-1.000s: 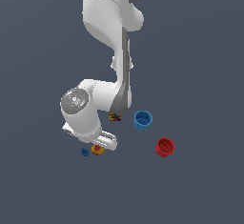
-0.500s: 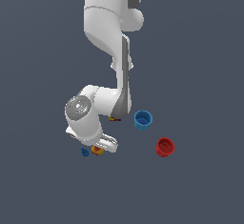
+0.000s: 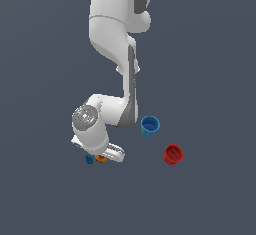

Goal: Pick up a designated object from a clutter of objects.

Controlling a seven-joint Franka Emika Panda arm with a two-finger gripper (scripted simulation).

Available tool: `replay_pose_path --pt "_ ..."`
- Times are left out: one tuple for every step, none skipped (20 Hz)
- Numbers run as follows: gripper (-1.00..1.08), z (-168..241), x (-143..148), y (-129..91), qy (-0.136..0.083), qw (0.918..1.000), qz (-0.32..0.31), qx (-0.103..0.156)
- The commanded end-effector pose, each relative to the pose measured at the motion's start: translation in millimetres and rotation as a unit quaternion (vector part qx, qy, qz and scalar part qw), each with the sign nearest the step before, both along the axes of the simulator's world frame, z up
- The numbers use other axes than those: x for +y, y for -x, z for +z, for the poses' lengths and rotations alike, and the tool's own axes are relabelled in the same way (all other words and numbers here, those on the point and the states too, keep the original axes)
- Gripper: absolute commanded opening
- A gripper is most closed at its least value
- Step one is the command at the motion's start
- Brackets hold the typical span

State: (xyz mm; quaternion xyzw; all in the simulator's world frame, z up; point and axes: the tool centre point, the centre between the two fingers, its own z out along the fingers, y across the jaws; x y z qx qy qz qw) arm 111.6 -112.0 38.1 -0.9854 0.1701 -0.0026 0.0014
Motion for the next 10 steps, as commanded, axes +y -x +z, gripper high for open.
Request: replay_pose_path --pt "-1.00 -3.3 -4.1 2.5 0.001 1.0000 -0.003 0.003" --pt "-1.00 -3.3 -4.1 2.5 0.001 1.0000 -0.003 0.003" --pt "-1.00 -3.3 -4.1 2.5 0.001 1.0000 -0.003 0.003" --pt "-1.00 -3.3 -4.1 2.5 0.001 1.0000 -0.003 0.003" --pt "-1.00 -3.3 -4.1 2.5 0.001 1.0000 -0.003 0.003" --pt "-1.00 -3.3 -4.1 2.5 0.001 1.0000 -0.003 0.003" --pt "-1.00 -3.3 -4.1 2.5 0.001 1.0000 -0.003 0.003" --pt "-1.00 0.0 -0.1 0.0 0.000 1.0000 0.000 0.000" --pt "-1.00 0.2 -0.2 0.1 0.000 1.0000 0.000 0.000" --pt "-1.00 0.9 -0.4 0.5 0.000 1.0000 0.000 0.000"
